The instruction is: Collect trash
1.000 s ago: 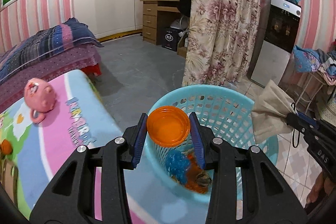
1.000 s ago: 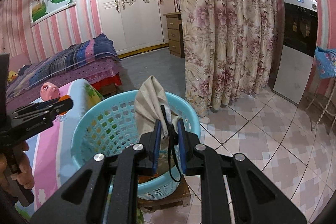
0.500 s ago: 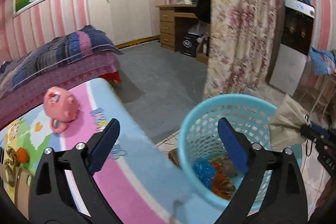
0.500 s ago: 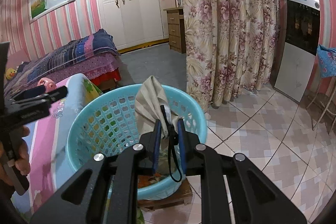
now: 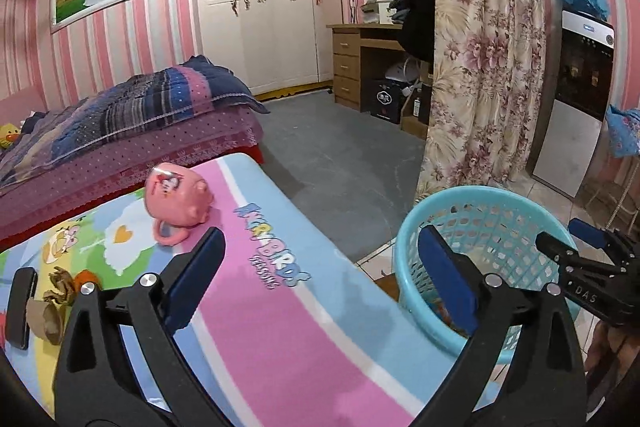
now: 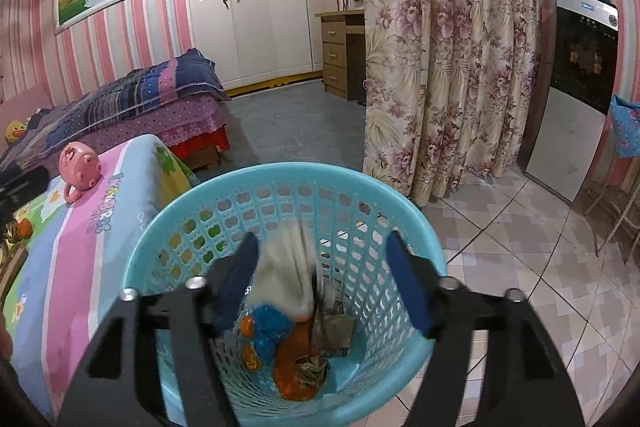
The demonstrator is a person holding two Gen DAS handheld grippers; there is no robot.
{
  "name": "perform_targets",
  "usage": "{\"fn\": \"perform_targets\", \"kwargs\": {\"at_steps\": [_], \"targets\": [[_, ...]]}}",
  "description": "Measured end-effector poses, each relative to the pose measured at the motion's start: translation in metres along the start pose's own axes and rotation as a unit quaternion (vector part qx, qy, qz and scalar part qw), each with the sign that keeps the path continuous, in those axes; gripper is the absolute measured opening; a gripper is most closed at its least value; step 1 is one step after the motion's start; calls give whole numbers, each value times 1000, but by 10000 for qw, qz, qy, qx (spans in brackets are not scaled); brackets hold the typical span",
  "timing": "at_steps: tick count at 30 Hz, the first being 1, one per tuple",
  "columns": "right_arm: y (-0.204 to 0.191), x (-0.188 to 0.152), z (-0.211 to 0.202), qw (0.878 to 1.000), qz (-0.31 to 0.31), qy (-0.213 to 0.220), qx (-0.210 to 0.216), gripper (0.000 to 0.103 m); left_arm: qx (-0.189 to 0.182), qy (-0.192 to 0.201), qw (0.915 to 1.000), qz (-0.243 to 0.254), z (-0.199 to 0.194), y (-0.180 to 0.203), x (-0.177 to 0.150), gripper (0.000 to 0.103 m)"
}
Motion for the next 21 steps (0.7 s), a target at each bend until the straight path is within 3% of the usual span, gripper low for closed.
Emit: {"fn": "perform_targets", "kwargs": {"at_steps": [3, 5, 13, 21], "targets": [[-6, 0, -4, 10000, -81, 24, -28, 86, 45, 46, 10000, -54, -7, -10, 3, 94], [-9, 3, -8, 9999, -143, 80, -54, 88, 99, 78, 9998, -128, -14, -19, 5, 95], [-34, 21, -38, 9991, -240, 328, 115, 92, 341, 88, 9986, -396, -53, -57, -1, 97], [-75, 22, -73, 9976, -291, 486, 410, 94, 794, 153, 9963, -298, -105, -107, -8, 97]]}}
Point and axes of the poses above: each gripper's, at about its wrist camera, not at the fingertips, and z roughly the way its jaws point, y to its right, x to its top, the point moved 6 cm from there along z, roughly the way its jaws point, and after that the axes turned 11 degrees about y, right-handed, at the moved point
